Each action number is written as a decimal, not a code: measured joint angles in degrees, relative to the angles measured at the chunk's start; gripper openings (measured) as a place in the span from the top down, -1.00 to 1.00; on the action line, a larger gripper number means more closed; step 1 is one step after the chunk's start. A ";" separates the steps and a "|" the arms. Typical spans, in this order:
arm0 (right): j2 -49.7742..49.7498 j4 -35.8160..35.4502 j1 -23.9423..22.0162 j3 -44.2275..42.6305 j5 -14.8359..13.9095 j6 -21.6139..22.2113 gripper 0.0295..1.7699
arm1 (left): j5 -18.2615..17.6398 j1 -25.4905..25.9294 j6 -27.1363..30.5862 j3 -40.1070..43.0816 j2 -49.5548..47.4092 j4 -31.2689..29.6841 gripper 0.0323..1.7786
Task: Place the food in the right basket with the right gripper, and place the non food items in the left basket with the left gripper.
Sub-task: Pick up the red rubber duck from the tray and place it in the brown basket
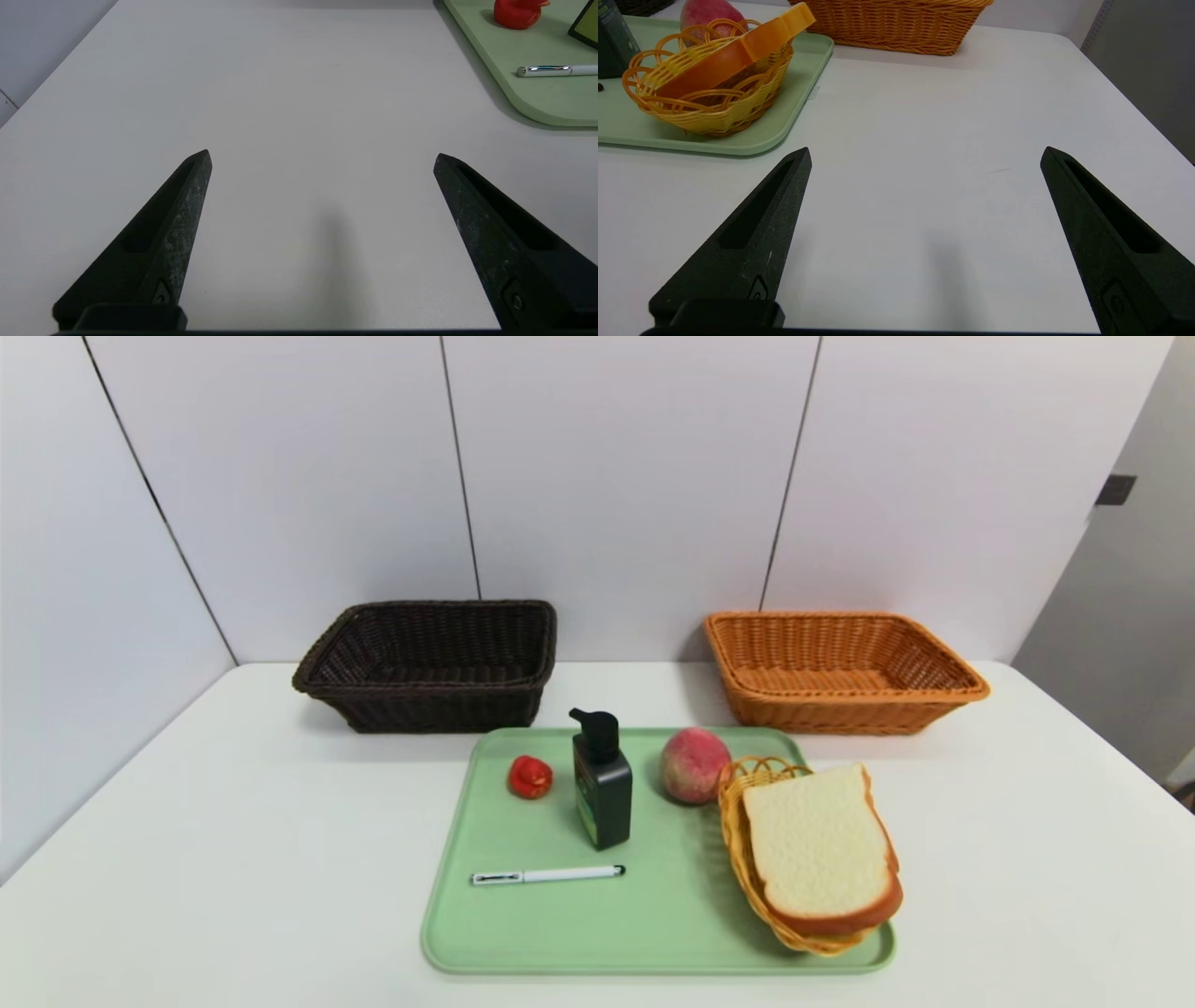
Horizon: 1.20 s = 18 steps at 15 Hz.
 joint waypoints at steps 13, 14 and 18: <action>0.00 -0.16 0.00 0.00 0.04 -0.13 -0.92 | -0.11 0.00 0.57 0.00 0.00 0.00 -0.90; 0.00 -0.16 0.00 0.00 0.00 0.24 -0.92 | -0.09 0.00 0.59 0.00 0.00 0.00 -0.90; 0.00 -0.46 -0.02 -1.84 -0.02 0.33 -0.92 | -0.62 -0.02 1.16 -0.54 0.00 0.48 -0.90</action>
